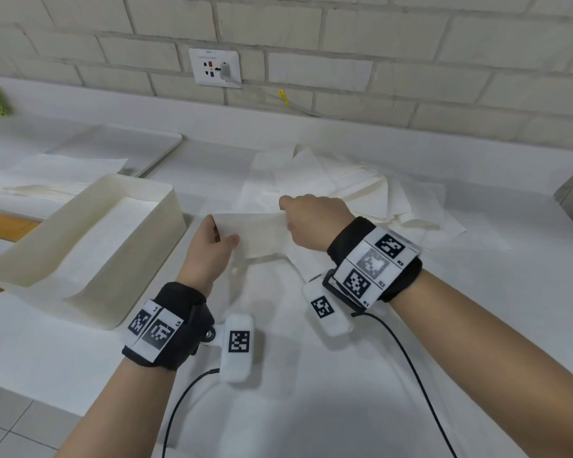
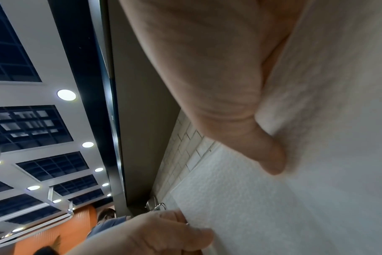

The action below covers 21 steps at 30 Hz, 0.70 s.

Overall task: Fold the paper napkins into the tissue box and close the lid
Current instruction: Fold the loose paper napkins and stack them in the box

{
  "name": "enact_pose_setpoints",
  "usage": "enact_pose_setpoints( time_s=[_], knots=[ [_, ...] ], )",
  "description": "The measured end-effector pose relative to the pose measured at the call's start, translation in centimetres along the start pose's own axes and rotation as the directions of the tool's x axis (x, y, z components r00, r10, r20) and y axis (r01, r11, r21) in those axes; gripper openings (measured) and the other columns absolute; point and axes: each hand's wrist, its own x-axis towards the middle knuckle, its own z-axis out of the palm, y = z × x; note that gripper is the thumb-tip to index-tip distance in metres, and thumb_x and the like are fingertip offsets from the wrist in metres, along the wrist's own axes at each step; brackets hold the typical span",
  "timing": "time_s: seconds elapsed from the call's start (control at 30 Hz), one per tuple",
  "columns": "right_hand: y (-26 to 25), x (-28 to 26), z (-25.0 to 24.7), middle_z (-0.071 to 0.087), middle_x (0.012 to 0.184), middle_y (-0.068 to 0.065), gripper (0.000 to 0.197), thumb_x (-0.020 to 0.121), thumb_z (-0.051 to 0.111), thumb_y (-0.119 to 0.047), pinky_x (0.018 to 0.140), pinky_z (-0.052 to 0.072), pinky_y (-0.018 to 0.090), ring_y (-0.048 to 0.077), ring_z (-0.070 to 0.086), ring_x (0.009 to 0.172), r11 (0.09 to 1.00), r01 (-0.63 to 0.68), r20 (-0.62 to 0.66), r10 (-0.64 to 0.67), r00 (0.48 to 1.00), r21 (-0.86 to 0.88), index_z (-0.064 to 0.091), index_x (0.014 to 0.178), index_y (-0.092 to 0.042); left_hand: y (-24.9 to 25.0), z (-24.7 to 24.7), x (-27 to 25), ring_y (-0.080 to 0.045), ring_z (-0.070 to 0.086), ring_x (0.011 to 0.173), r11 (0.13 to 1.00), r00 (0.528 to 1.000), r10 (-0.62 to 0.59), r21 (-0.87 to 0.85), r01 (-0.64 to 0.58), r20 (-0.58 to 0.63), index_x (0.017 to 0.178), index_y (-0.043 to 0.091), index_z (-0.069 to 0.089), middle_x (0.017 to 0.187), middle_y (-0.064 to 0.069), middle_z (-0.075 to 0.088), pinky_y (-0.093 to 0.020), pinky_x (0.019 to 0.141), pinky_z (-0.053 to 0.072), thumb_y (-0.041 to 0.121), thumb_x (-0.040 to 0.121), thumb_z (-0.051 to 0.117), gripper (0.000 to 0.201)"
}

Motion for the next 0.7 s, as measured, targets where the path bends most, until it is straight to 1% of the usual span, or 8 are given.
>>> enact_pose_setpoints(
  time_s=[0.1,0.2,0.3,0.4,0.5,0.6,0.63,0.7],
  knots=[
    [-0.6,-0.3,0.9,0.054,0.095,0.007,0.029,0.090,0.036,-0.001,0.053,0.024,0.028,0.025,0.043,0.074,0.999,0.029,0.066,-0.026,0.997,-0.045,0.041,0.118,-0.007,-0.3,0.3,0.1,-0.017,0.056,0.095,0.998,0.998,-0.042,0.058,0.039,0.036,0.118,0.004,0.050,0.104,-0.004,0.059,-0.021,0.068,0.042,-0.008,0.090,0.046,0.031],
    [-0.6,-0.5,0.6,0.044,0.080,0.004,0.031,0.087,0.036,0.003,0.049,0.018,0.027,0.024,0.042,0.072,0.998,0.023,0.044,-0.020,0.999,-0.065,0.043,0.116,-0.006,-0.2,0.6,0.2,-0.021,0.055,0.103,0.998,0.999,-0.034,0.046,0.033,0.013,0.119,0.005,0.049,0.112,-0.007,0.057,-0.026,0.078,0.041,-0.005,0.093,0.044,0.029],
    [-0.4,-0.7,-0.1,0.048,0.089,0.005,0.030,0.088,0.037,0.000,0.053,0.022,0.027,0.024,0.043,0.071,1.000,0.003,-0.029,-0.004,1.000,-0.023,0.042,0.117,-0.008,-0.2,0.5,0.1,-0.021,0.054,0.104,0.999,0.999,-0.033,0.008,0.033,0.009,0.115,0.010,0.046,0.115,-0.007,0.056,-0.027,0.082,0.042,-0.006,0.093,0.042,0.027],
    [-1.0,-0.7,0.9,0.056,0.108,0.008,0.030,0.093,0.038,-0.006,0.062,0.028,0.031,0.029,0.054,0.083,1.000,0.025,0.022,-0.025,0.999,-0.005,0.038,0.123,-0.009,-0.7,0.4,0.4,-0.028,0.055,0.110,0.994,0.996,-0.080,0.081,0.077,0.027,0.120,0.005,0.046,0.118,-0.011,0.057,-0.031,0.082,0.044,-0.003,0.092,0.043,0.029],
    [-1.4,-0.2,1.9,0.055,0.107,0.008,0.026,0.095,0.037,-0.007,0.061,0.028,0.030,0.029,0.054,0.085,0.999,0.035,0.049,-0.036,0.998,0.020,0.039,0.121,-0.009,-0.6,0.5,0.3,-0.027,0.054,0.109,0.991,0.995,-0.099,0.094,0.098,0.013,0.123,0.005,0.045,0.114,-0.008,0.056,-0.024,0.074,0.044,0.000,0.093,0.044,0.030],
    [-0.8,0.0,1.5,0.050,0.091,0.005,0.019,0.095,0.035,-0.009,0.063,0.032,0.031,0.025,0.047,0.079,0.974,-0.012,0.053,0.000,0.999,0.226,0.040,0.113,-0.009,0.2,0.4,-0.2,-0.019,0.052,0.103,0.998,0.996,-0.068,0.013,0.069,-0.063,0.134,0.006,0.034,0.114,-0.003,0.052,-0.022,0.076,0.041,0.006,0.095,0.049,0.041],
    [-0.6,-0.1,1.4,0.048,0.084,0.002,0.013,0.096,0.034,-0.011,0.064,0.035,0.032,0.023,0.047,0.077,0.938,-0.031,0.058,0.011,0.998,0.345,0.039,0.109,-0.011,0.4,0.2,-0.3,-0.018,0.052,0.105,0.998,0.995,-0.056,-0.010,0.056,-0.088,0.137,0.007,0.031,0.120,-0.004,0.050,-0.024,0.081,0.041,0.008,0.095,0.051,0.046],
    [-0.2,-0.3,1.3,0.045,0.077,-0.002,0.003,0.096,0.035,-0.013,0.062,0.036,0.028,0.019,0.047,0.074,0.792,-0.073,0.045,0.057,0.997,0.607,0.035,0.099,-0.013,0.8,0.0,-0.6,-0.019,0.055,0.105,0.997,0.993,-0.069,-0.028,0.066,-0.094,0.138,0.006,0.032,0.125,-0.008,0.053,-0.029,0.087,0.043,0.017,0.095,0.054,0.050]
  ],
)
